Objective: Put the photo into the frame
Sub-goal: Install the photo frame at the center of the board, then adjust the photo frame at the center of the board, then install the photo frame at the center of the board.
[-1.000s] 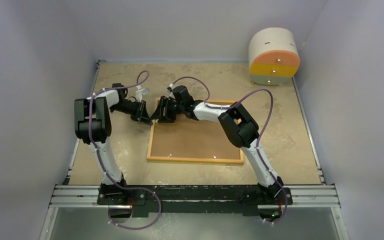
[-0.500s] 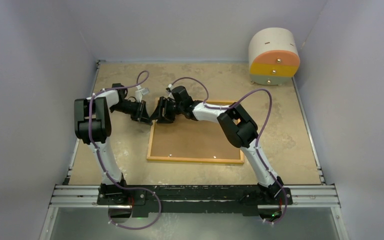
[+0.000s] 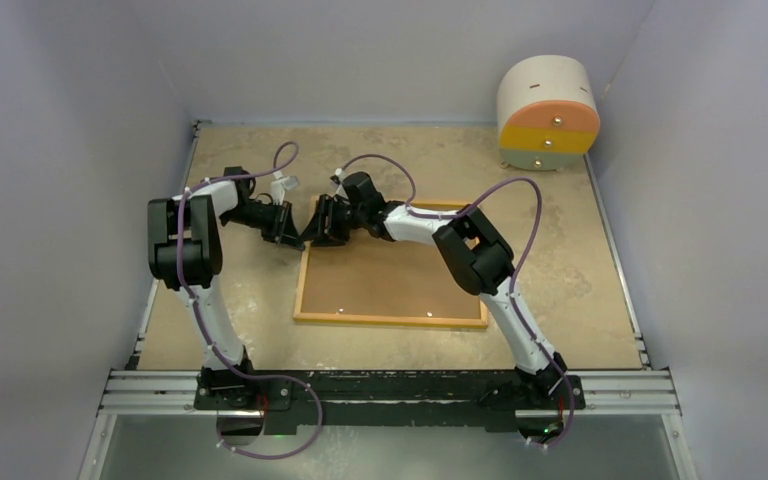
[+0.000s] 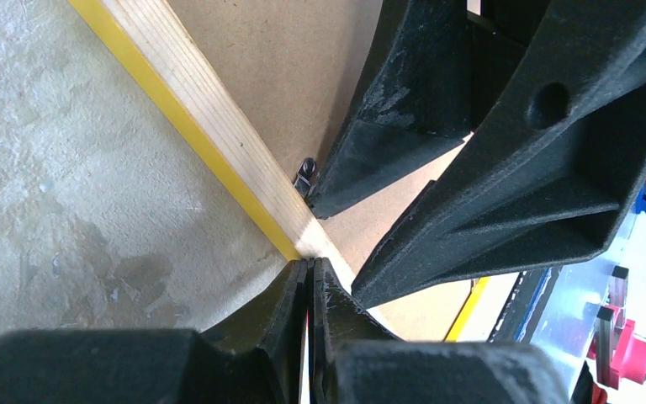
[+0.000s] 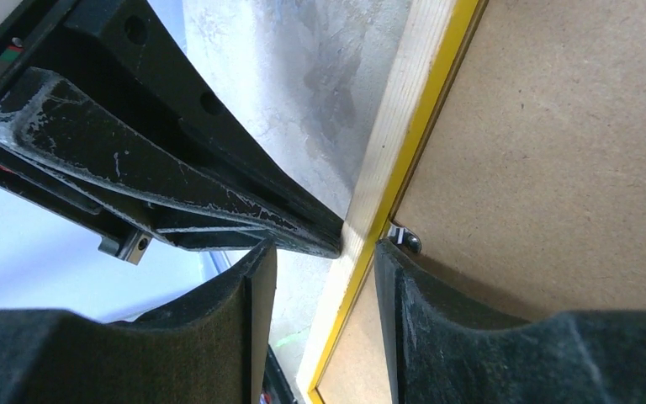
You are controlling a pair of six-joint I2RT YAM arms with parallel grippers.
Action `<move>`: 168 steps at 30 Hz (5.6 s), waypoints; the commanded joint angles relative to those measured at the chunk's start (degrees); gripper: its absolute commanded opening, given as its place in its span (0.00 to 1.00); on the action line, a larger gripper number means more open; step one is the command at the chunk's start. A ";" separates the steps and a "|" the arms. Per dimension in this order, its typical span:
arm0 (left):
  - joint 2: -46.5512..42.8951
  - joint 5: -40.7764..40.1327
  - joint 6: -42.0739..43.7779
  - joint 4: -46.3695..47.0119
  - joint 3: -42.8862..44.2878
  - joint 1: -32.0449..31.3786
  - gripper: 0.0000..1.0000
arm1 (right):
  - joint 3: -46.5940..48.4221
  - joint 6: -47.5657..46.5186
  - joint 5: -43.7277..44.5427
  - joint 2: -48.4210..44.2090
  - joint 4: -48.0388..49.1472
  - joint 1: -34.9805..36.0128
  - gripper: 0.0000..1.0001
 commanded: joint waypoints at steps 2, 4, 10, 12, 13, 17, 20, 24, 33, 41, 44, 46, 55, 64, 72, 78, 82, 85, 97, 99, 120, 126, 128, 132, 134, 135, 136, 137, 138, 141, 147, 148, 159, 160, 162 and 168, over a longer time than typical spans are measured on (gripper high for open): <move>-1.68 -5.02 3.76 0.56 -1.36 0.07 0.06 | -1.71 -2.54 -2.44 -4.15 -0.07 -0.37 0.50; -1.95 -5.22 4.53 -0.69 -0.65 0.61 0.06 | -4.67 -2.28 -3.87 -7.76 1.23 -1.16 0.52; -3.13 -7.27 8.77 -5.84 3.26 2.97 0.10 | -18.75 -2.02 -5.32 -23.11 3.95 -7.25 0.67; -4.24 -9.50 10.05 -5.84 2.55 2.95 0.13 | -24.32 -3.23 -3.27 -28.80 2.43 -11.19 0.73; -4.98 -10.40 10.60 -5.11 1.61 2.90 0.14 | -26.88 -4.35 -1.61 -31.54 0.49 -13.34 0.77; -7.04 -14.63 12.88 -2.94 -3.06 1.36 0.18 | -34.13 -11.68 11.45 -40.83 -11.23 -21.76 0.91; -8.69 -17.66 14.16 -0.96 -7.13 -0.19 0.20 | -40.57 -13.36 20.93 -47.48 -14.41 -27.63 0.95; -10.38 -19.73 15.92 -0.08 -10.83 -2.04 0.25 | -47.10 -14.18 29.27 -53.02 -16.47 -33.06 0.98; -13.55 -23.03 18.86 -1.12 -14.59 -5.49 0.31 | -50.40 -17.19 33.61 -48.00 -13.22 -34.90 0.99; -15.18 -22.68 18.36 -0.85 -16.68 -9.85 0.31 | -42.80 -16.09 26.19 -38.74 -9.99 -30.86 0.99; -15.09 -22.23 17.31 -0.36 -17.13 -11.23 0.32 | -34.15 -16.77 26.27 -31.92 -12.15 -25.44 0.99; -15.21 -21.71 16.54 -0.13 -17.27 -12.34 0.32 | -27.77 -16.66 25.28 -27.23 -12.82 -22.48 0.99; -15.47 -18.10 11.56 -0.10 -15.74 -24.31 0.43 | 10.71 -20.53 17.81 -3.19 -25.09 -14.38 0.99; -19.42 -21.93 15.95 -7.15 -13.53 -28.08 0.76 | 26.72 -26.84 29.10 -0.60 -32.51 -15.48 0.99; -24.44 -21.76 26.94 -20.86 -2.72 -19.66 0.86 | 14.52 -25.91 37.08 -14.69 -32.12 -19.95 0.99; -16.34 -26.04 22.66 -15.23 8.13 -9.51 0.83 | -10.35 -21.10 34.25 -30.94 -24.62 -20.04 0.99; -8.02 -30.69 13.97 -5.65 13.99 -5.97 0.80 | -26.91 -18.12 29.89 -41.65 -21.91 -20.04 0.99; -1.95 -32.36 8.27 -1.82 17.58 -2.88 0.72 | -36.81 -15.76 23.62 -48.95 -21.11 -20.04 0.99; 4.23 -11.47 13.26 -11.38 14.80 -2.52 0.37 | -55.71 -8.80 12.10 -55.28 -11.37 -20.55 0.99; 3.94 -10.26 15.07 -12.59 13.07 -2.51 0.35 | -55.38 -8.69 11.50 -54.49 -10.80 -21.15 0.99; -3.80 -4.46 17.25 -11.59 -1.69 -11.05 0.35 | -47.19 -10.03 16.28 -53.55 -13.29 -19.60 0.89; -4.27 2.98 17.23 -15.85 2.31 -7.33 0.42 | -45.34 -3.44 13.89 -46.10 -3.88 -8.89 0.80; -4.80 4.66 12.80 -13.44 0.94 -9.13 0.45 | -44.40 -1.43 12.77 -43.22 -0.91 -6.37 0.79; -4.49 3.33 6.79 -7.19 -2.07 -11.64 0.43 | -42.47 1.79 10.81 -38.19 4.07 -2.68 0.77; -3.34 1.83 5.95 -6.27 -2.03 -11.65 0.39 | -41.13 2.30 10.71 -35.94 4.54 -1.36 0.76; -2.81 1.10 5.70 -6.09 -1.99 -11.58 0.37 | -40.63 2.55 10.50 -35.32 4.86 -0.78 0.76; -2.56 0.89 5.31 -5.67 -2.06 -11.56 0.36 | -40.29 2.81 10.38 -34.59 5.39 -0.26 0.75; -2.44 0.76 4.88 -5.16 -2.26 -11.60 0.34 | -40.08 3.01 10.36 -34.04 5.63 0.15 0.75; -2.56 0.35 4.38 -4.46 -2.52 -11.69 0.33 | -39.82 3.26 10.29 -33.46 5.87 0.58 0.75; -2.58 0.15 3.74 -3.16 -2.93 -11.65 0.29 | -39.42 3.97 10.01 -31.87 6.95 1.47 0.73; -1.27 -0.17 4.44 -3.07 -3.63 -11.65 0.24 | -38.63 4.69 9.85 -29.10 7.81 2.52 0.71; -1.06 -0.10 4.68 -2.99 -3.73 -11.65 0.24 | -38.60 4.82 9.78 -28.70 7.86 2.61 0.71; -0.29 0.26 5.51 -3.81 -3.83 -11.65 0.23 | -37.22 4.60 12.41 -25.65 8.49 2.72 0.68; -0.31 0.25 5.60 -3.89 -3.83 -11.65 0.23 | -37.12 4.51 12.81 -25.48 8.50 2.71 0.67; -0.34 0.35 5.65 -3.95 -3.83 -11.65 0.23 | -36.88 4.06 13.78 -25.24 8.05 2.70 0.67; -0.52 0.00 5.83 -3.86 -3.83 -11.69 0.22 | -35.90 3.89 14.40 -23.88 7.81 2.68 0.65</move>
